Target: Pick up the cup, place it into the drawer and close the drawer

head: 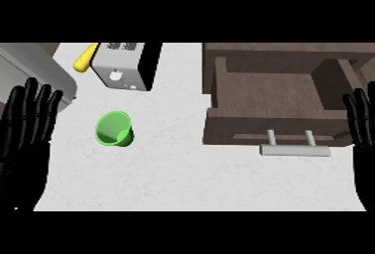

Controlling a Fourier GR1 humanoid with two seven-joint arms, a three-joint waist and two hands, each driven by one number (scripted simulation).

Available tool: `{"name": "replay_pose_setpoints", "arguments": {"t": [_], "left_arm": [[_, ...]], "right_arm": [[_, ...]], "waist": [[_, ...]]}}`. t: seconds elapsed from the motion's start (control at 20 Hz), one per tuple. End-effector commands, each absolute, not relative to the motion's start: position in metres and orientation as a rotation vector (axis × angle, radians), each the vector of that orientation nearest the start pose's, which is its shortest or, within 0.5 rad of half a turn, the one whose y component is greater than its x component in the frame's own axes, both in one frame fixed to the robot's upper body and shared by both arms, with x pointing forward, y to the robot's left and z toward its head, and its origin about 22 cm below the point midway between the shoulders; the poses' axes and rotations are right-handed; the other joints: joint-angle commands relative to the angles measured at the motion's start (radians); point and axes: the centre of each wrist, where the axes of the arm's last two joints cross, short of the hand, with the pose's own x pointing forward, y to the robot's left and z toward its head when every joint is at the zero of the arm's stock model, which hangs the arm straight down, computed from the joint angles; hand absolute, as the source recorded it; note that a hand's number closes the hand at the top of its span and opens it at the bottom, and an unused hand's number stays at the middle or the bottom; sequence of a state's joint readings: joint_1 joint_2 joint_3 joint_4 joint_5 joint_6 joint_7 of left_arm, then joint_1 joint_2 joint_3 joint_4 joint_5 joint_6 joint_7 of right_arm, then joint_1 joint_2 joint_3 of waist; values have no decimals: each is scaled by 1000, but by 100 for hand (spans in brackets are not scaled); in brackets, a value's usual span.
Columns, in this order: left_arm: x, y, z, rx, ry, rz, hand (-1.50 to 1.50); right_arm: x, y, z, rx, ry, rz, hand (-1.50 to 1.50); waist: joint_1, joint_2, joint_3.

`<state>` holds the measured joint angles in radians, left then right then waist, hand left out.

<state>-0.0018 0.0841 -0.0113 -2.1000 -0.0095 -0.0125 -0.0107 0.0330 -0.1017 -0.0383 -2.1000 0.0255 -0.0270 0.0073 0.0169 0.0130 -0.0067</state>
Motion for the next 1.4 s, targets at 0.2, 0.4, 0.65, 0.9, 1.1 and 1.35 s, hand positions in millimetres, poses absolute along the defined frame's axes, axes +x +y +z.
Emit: {"name": "replay_pose_setpoints", "arguments": {"t": [0.2,0.4,0.65,0.9,1.1,1.35], "left_arm": [[239,281,136,-208,-2117,-273,-150],[248,292,98,-308,-1875,-17,-150],[264,297,67,-339,-1851,1,-150],[288,319,46,-231,-1792,-27,-150],[298,301,19,-203,-1741,-28,-150],[286,346,-27,-165,-1699,-9,-150]], "right_arm": [[215,-235,128,-50,-2124,105,-150],[221,-240,112,58,-1946,258,-150],[222,-236,115,80,-1948,253,-150],[244,-245,121,78,-1960,235,-150],[259,-242,118,73,-1966,243,-150],[258,-243,133,62,-1987,272,-150]], "waist": [[-13,-10,5],[-11,-6,6],[-20,-12,6],[-20,-12,6],[-20,-11,6],[-24,-11,6]]}}
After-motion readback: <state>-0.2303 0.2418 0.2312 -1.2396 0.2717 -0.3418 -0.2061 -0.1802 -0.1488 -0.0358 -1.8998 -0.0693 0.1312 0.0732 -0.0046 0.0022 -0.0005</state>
